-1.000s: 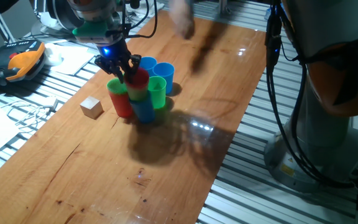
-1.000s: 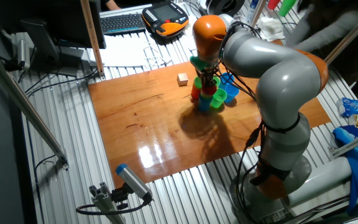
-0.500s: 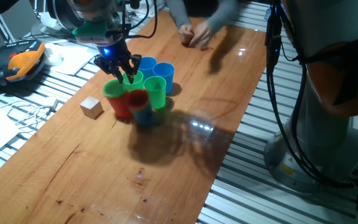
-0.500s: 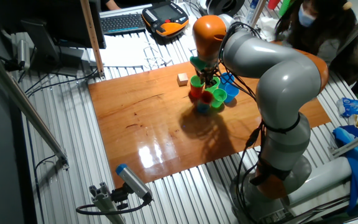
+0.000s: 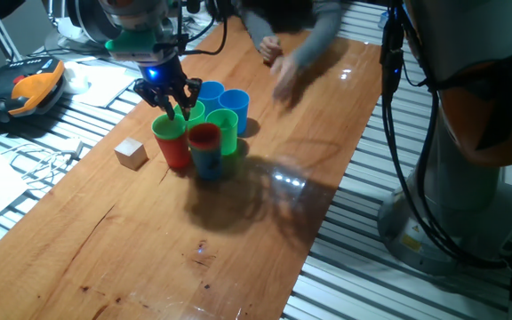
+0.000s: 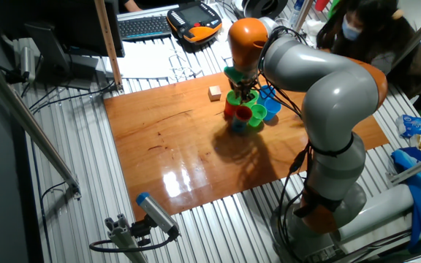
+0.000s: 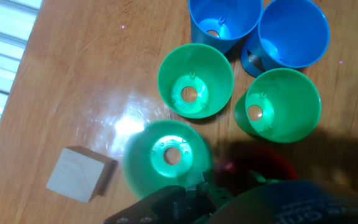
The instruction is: Stack the cups
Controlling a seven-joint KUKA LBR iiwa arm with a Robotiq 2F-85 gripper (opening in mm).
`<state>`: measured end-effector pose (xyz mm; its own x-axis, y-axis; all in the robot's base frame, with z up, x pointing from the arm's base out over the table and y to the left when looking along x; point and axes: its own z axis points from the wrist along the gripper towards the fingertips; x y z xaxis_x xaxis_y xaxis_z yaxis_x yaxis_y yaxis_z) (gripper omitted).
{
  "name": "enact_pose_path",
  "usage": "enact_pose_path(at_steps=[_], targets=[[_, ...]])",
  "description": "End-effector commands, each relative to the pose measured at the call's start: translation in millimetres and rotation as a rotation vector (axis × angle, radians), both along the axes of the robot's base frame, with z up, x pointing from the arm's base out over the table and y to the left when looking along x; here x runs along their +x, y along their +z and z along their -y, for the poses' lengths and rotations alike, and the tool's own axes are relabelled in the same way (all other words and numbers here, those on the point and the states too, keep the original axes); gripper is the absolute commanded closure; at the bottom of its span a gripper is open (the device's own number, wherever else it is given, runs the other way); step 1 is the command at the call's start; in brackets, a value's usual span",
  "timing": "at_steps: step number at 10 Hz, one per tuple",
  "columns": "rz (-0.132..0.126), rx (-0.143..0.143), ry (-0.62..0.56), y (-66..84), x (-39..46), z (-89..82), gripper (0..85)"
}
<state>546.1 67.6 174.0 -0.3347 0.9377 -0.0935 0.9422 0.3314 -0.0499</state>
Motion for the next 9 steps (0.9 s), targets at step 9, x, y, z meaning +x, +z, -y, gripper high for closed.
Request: enact_pose_path(at_steps=[9], targets=[[0.055,0.083,0.2,9.3,17.3,-22.3,68.0]])
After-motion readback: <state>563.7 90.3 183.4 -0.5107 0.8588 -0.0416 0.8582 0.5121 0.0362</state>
